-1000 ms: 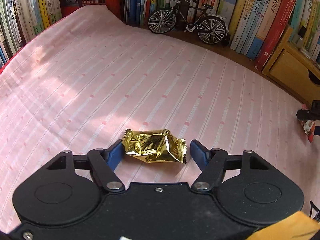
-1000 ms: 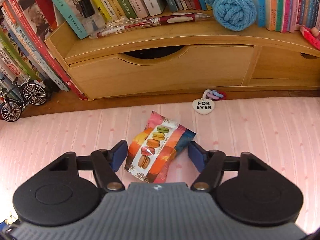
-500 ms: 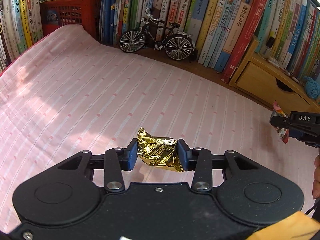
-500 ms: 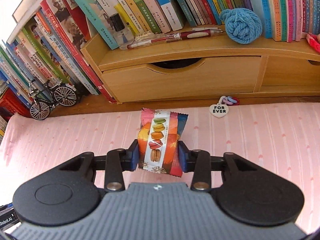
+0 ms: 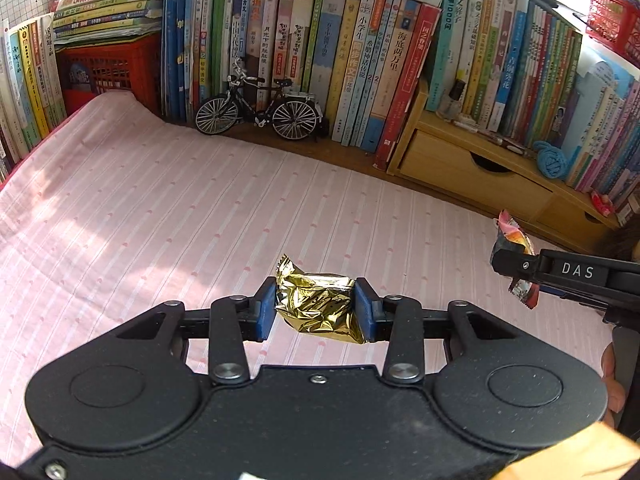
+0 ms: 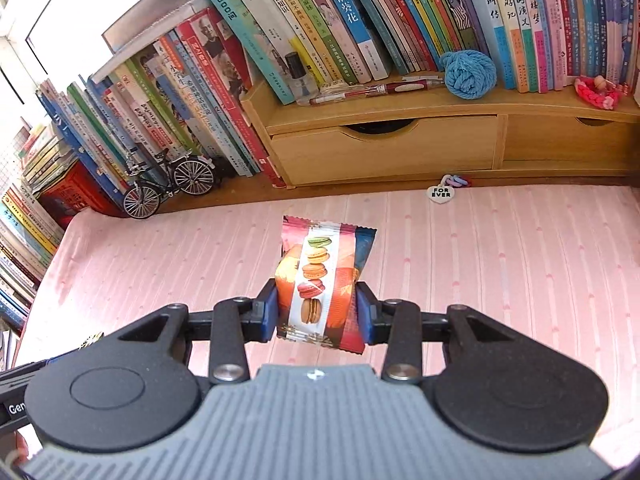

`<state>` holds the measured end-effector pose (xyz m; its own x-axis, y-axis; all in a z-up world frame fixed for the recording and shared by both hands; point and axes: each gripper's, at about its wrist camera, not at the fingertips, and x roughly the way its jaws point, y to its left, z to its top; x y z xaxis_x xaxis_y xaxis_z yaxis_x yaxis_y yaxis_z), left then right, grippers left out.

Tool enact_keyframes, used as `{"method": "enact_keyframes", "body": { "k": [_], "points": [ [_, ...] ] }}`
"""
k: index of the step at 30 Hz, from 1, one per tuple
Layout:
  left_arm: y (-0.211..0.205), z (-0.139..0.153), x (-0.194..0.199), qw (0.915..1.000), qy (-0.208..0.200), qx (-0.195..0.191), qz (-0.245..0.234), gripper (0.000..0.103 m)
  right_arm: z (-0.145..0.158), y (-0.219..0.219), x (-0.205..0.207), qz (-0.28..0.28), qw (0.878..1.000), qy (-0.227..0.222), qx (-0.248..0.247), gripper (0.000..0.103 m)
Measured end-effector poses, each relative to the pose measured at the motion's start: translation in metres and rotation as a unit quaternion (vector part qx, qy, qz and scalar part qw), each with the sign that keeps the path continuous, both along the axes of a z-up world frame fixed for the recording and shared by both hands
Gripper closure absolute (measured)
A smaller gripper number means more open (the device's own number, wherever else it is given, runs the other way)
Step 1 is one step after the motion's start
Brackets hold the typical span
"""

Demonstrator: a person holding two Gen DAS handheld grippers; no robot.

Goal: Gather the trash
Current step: 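Carry the macaron packet and gold wrapper off the bed down to the bin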

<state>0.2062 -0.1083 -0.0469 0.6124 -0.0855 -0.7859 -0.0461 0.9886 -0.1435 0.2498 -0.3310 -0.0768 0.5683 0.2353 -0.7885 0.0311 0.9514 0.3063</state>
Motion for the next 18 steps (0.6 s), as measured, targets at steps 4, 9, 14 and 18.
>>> {"method": "enact_keyframes", "body": {
  "k": [4, 9, 14, 18],
  "points": [
    [0.007, 0.017, -0.029, 0.9999, -0.011, -0.002, -0.007, 0.065, 0.019, 0.006, -0.031, -0.004, 1.0, -0.01, 0.003, 0.058],
    [0.022, 0.033, -0.074, 0.9996, -0.023, -0.007, -0.015, 0.065, 0.039, 0.018, -0.075, -0.01, 1.0, -0.022, 0.0, 0.058],
    [0.051, 0.051, -0.129, 0.9992, -0.034, -0.005, -0.021, 0.065, 0.056, 0.04, -0.122, -0.004, 0.999, -0.033, -0.007, 0.058],
    [0.087, 0.065, -0.186, 0.9995, -0.03, -0.002, -0.01, 0.065, 0.068, 0.07, -0.166, 0.004, 0.999, -0.034, -0.009, 0.058]
  ]
}}
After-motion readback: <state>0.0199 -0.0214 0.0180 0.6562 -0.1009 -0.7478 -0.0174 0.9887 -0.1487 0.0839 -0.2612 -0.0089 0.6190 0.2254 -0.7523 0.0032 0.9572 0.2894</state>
